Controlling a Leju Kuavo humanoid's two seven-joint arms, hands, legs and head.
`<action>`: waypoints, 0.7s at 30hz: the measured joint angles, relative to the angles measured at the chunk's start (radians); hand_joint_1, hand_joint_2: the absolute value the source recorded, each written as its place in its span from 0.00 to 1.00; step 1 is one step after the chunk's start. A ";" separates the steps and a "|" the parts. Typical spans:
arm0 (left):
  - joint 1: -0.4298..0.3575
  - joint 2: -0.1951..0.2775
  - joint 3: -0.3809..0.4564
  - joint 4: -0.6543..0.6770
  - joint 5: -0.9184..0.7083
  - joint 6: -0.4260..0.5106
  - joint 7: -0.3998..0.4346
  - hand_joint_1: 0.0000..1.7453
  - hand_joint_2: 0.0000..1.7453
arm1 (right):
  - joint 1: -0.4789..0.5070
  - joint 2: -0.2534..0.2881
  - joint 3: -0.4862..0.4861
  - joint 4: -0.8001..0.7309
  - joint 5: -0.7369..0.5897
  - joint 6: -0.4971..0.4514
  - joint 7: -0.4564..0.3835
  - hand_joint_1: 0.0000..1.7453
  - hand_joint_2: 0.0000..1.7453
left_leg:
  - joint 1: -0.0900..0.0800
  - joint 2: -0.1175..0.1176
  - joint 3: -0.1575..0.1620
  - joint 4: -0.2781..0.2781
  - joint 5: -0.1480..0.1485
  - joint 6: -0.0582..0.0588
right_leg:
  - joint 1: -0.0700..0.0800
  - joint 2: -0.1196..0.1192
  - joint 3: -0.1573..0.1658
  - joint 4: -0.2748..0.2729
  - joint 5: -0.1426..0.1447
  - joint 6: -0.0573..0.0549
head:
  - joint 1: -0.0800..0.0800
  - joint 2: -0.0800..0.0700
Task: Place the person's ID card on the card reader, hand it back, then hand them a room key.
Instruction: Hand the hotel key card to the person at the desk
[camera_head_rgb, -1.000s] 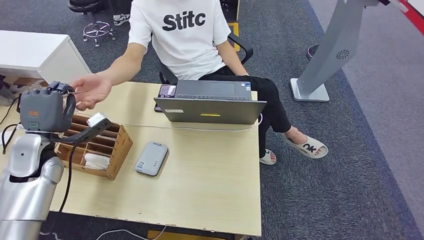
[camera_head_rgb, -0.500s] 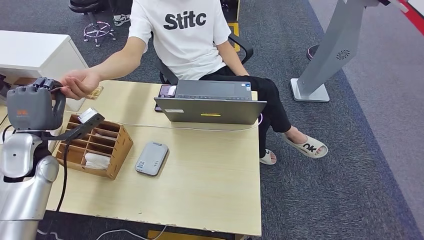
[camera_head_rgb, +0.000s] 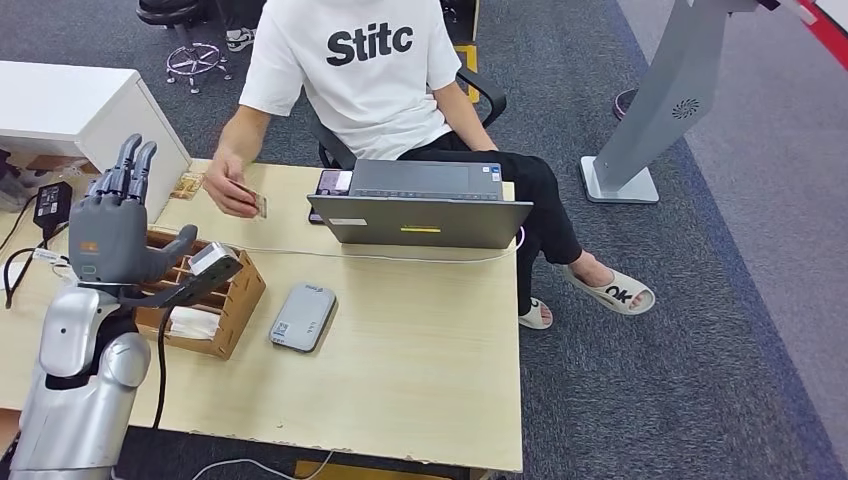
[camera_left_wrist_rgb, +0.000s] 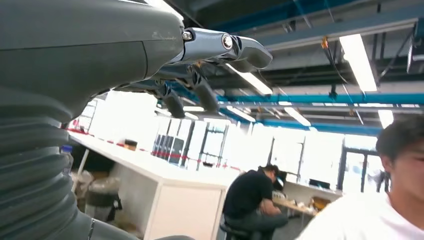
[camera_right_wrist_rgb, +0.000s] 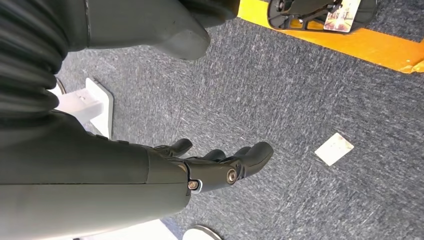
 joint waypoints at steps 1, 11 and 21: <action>0.008 -0.002 -0.006 -0.012 0.004 -0.017 -0.003 0.00 1.00 | 0.001 0.000 -0.001 0.000 -0.002 0.000 -0.001 0.00 1.00 | 0.000 0.000 0.000 0.000 0.000 0.000 | 0.000 0.000 0.000 0.000 0.000 0.000 | 0.000 0.000; 0.093 0.044 -0.099 -0.140 0.111 -0.247 -0.013 0.00 1.00 | 0.007 -0.006 -0.025 0.000 -0.033 -0.003 -0.015 0.00 1.00 | 0.000 0.000 -0.001 0.000 0.000 0.000 | 0.000 0.000 -0.001 0.000 0.000 0.000 | 0.000 0.000; 0.187 0.382 -0.121 -0.366 0.652 -0.589 -0.070 0.00 1.00 | 0.017 -0.014 -0.046 0.000 -0.061 -0.005 -0.028 0.00 1.00 | 0.001 0.005 -0.002 -0.001 -0.001 -0.001 | 0.001 0.005 -0.004 0.004 -0.001 -0.001 | 0.000 0.000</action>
